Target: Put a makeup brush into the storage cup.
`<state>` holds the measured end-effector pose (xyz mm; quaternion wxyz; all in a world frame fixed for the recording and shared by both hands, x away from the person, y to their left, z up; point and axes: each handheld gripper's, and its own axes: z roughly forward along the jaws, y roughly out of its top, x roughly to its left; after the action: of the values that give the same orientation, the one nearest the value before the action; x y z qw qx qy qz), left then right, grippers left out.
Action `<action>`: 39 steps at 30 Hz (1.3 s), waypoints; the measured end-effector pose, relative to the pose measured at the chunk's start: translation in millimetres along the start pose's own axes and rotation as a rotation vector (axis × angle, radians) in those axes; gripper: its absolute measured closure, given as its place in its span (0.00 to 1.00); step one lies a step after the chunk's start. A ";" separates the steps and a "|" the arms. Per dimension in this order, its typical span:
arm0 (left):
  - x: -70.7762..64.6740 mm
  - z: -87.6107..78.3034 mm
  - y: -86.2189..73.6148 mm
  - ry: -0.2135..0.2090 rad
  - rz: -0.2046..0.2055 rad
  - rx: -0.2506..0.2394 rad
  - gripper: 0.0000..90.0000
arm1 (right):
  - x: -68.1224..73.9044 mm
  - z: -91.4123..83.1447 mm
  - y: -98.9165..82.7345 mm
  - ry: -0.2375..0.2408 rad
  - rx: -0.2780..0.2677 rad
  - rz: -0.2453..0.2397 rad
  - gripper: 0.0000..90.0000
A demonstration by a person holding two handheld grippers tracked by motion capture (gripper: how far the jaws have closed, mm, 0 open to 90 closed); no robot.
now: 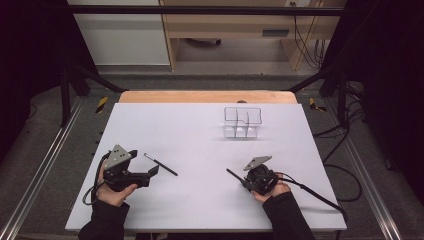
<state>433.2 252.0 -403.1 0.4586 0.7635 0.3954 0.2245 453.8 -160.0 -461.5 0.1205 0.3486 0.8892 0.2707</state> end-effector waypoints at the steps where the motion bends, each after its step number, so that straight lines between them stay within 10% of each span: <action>1: 0.4 -0.2 0.0 0.001 -0.001 -0.002 0.06 | -0.7 -1.9 0.8 -0.007 -0.004 -0.004 0.78; 17: 0.3 2.6 -1.6 -0.005 0.000 0.012 0.06 | -1.6 -5.4 32.0 0.000 0.194 -0.038 0.72; 39: -0.7 4.4 -2.3 -0.004 0.006 0.021 0.06 | -1.9 6.6 34.2 0.041 0.351 -0.011 0.92</action>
<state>434.9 249.8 -407.2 0.4506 0.7700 0.3944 0.2202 476.8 -137.8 -447.5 0.0411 0.3538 0.9270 0.1175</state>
